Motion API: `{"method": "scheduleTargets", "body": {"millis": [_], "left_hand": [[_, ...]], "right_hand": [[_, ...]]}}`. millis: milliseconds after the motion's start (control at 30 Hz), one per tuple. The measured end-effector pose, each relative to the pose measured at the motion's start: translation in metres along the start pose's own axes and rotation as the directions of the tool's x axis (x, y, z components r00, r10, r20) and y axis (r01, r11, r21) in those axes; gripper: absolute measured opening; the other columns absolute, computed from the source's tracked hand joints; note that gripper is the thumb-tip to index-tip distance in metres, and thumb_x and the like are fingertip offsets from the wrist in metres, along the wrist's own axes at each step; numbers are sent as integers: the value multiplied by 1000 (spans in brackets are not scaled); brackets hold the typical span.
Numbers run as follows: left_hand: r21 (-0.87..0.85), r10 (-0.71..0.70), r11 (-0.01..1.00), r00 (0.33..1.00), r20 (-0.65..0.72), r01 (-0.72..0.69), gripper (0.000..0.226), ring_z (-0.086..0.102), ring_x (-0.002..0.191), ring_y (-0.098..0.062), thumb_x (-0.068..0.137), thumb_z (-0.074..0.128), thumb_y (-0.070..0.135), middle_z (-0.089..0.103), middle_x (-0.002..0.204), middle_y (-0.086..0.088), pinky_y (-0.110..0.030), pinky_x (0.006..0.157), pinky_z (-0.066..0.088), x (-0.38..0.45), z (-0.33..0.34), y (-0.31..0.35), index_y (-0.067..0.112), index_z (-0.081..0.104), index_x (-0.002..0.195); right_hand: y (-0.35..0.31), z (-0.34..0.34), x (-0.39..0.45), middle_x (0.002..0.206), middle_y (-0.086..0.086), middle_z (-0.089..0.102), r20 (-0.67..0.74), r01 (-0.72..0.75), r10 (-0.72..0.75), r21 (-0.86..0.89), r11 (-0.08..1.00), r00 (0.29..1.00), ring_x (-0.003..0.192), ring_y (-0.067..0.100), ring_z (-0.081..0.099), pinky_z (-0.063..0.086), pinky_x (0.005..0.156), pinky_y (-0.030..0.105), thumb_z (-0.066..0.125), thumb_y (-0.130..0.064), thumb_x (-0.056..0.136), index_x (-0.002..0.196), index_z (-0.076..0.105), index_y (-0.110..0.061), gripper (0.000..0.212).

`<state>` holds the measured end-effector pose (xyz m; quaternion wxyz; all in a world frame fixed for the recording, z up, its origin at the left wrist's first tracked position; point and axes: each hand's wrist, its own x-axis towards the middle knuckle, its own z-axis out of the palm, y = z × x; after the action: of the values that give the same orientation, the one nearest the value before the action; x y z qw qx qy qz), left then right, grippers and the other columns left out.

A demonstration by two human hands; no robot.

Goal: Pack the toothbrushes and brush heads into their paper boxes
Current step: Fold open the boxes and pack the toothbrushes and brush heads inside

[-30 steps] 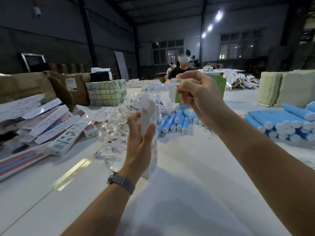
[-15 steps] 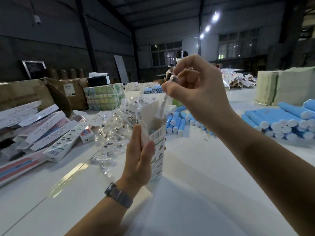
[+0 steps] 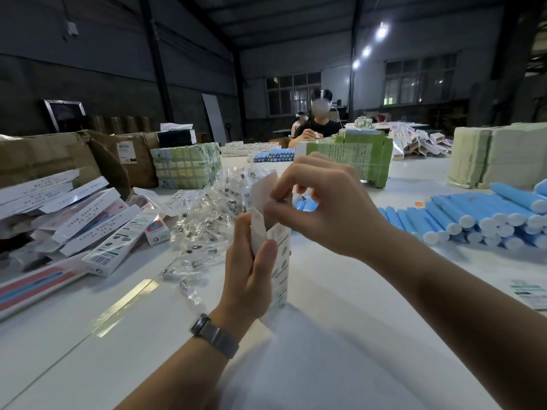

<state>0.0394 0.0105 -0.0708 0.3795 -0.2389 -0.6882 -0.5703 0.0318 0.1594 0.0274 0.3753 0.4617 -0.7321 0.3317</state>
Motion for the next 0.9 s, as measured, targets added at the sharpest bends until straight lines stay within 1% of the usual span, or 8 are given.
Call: {"method": "scheduleTargets", "body": {"millis": [100,167,267,333,433,567,767,900], "left_hand": [[-58,-22,998,1000,-4,22,21,64,86,-41,93,44,50,63,99,-9,-62,67,54,2,0,2,45,52,111],[-107,-32,994,999,1,32,21,65,88,-41,93,45,49,64,100,-10,-54,68,58,2,1,3,44,54,112],[-129,-45,991,999,9,45,23,66,90,-40,93,46,49,65,102,-9,-46,71,60,2,2,4,44,56,114],[-131,-58,990,998,9,59,23,66,89,-39,92,46,50,65,101,-9,-48,71,60,2,2,5,45,56,112],[-123,-63,990,998,2,63,30,70,92,-26,94,43,49,68,104,-1,-36,70,60,3,2,5,39,55,120],[-87,-66,994,998,-6,66,43,68,100,-25,96,41,52,68,109,2,-36,80,56,4,1,2,25,54,127],[-83,-87,993,995,-41,84,29,68,96,-26,95,42,52,69,102,2,-35,78,56,4,3,5,41,59,115],[-87,-70,994,996,-54,65,26,64,86,-22,96,42,49,66,93,5,-38,73,54,2,4,6,33,57,107]], "right_hand": [[5,6,-4,84,-3,59,38,-8,7,7,1000,999,84,12,52,43,75,27,71,-26,89,82,73,-10,18],[7,9,-6,88,-3,58,82,5,-3,-24,1000,997,87,15,51,45,76,35,63,-31,93,83,74,-11,26],[8,9,-8,92,-6,57,116,-8,11,-21,1000,993,89,13,48,45,76,38,51,-39,93,83,74,-12,37],[9,8,-8,93,-6,57,123,-20,21,-6,1000,992,91,13,48,45,77,38,51,-39,93,83,74,-12,37],[8,9,-8,95,-4,57,154,-8,12,-24,1000,988,93,15,48,45,78,43,54,-36,93,83,74,-15,31],[5,9,-7,94,-7,53,175,-7,16,-53,999,984,94,16,48,46,79,44,56,-38,94,85,75,-16,30],[6,6,-5,94,-10,52,213,-39,53,-70,997,976,94,15,48,47,78,44,56,-39,93,88,75,-18,29],[12,9,-8,95,-6,55,181,-66,60,31,997,982,91,11,50,43,74,28,63,-28,92,88,75,-15,18]]}}
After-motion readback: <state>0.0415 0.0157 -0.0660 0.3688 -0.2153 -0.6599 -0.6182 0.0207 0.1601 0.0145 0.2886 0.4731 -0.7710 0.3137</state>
